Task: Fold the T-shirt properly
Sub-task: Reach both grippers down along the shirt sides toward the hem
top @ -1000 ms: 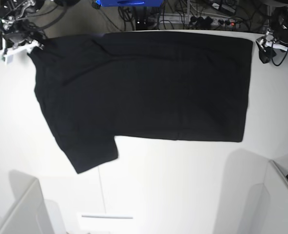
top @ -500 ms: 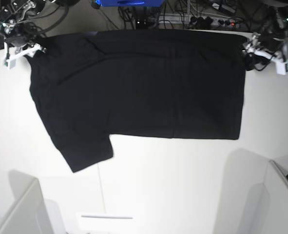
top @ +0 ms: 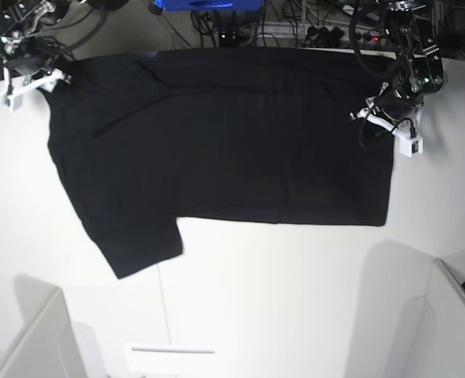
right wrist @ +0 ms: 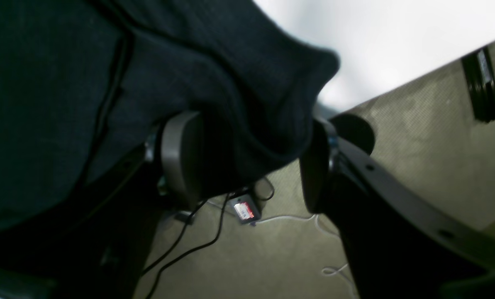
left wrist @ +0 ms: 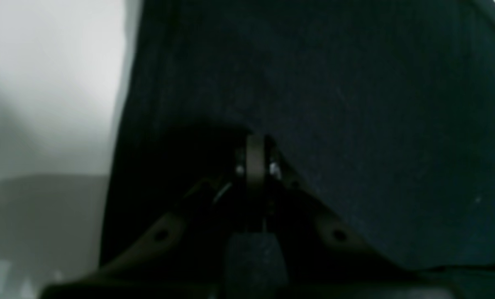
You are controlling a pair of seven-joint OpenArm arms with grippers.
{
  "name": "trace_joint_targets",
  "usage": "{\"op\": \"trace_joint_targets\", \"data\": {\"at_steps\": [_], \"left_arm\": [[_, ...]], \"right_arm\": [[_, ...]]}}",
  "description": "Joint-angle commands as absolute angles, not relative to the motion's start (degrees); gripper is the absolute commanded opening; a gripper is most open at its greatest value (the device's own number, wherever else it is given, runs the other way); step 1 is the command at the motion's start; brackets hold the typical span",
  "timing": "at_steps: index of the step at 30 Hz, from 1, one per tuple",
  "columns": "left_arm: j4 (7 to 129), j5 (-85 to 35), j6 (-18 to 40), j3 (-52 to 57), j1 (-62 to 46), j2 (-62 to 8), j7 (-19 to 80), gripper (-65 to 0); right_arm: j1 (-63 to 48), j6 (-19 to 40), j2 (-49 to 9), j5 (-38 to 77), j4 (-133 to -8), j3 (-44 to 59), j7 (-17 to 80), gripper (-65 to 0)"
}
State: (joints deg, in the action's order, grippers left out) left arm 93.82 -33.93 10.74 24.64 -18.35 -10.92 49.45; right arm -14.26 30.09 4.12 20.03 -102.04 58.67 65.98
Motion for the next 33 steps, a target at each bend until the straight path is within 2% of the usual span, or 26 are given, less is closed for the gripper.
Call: {"op": "trace_joint_targets", "data": {"at_steps": [1,4,12,19,26,33], "left_arm": [[93.8,-32.3,10.2,24.8,-18.4,-11.4,49.8,-65.0],[92.3,-32.2,10.2,24.8,-18.4,-11.6,48.7,-65.0],[88.0,-32.1,10.0,24.8,-19.2,-13.6,44.4,-65.0],[88.4,-32.1,10.1,27.0,-20.9,-13.5,44.4,-65.0],[90.2,-32.5,10.2,33.0,-23.8,-13.3,44.6,-65.0],[94.5,-32.5,10.2,35.3,-23.6,-13.5,44.7,-65.0]], "right_arm": [[-14.5,30.5,2.7,20.4,-103.0,58.9,65.2,-30.2],[-14.6,30.5,2.3,20.4,-102.9,58.9,65.2,-30.2],[-14.4,30.4,-3.1,20.2,-103.1,58.9,65.0,-30.8],[-7.5,30.4,-3.0,20.3,-103.3,58.1,65.1,-30.9],[-2.9,29.9,-5.6,20.1,-102.8,42.8,64.9,-30.9],[3.9,30.2,-3.6,20.4,-100.2,33.3,65.0,-30.9]]}}
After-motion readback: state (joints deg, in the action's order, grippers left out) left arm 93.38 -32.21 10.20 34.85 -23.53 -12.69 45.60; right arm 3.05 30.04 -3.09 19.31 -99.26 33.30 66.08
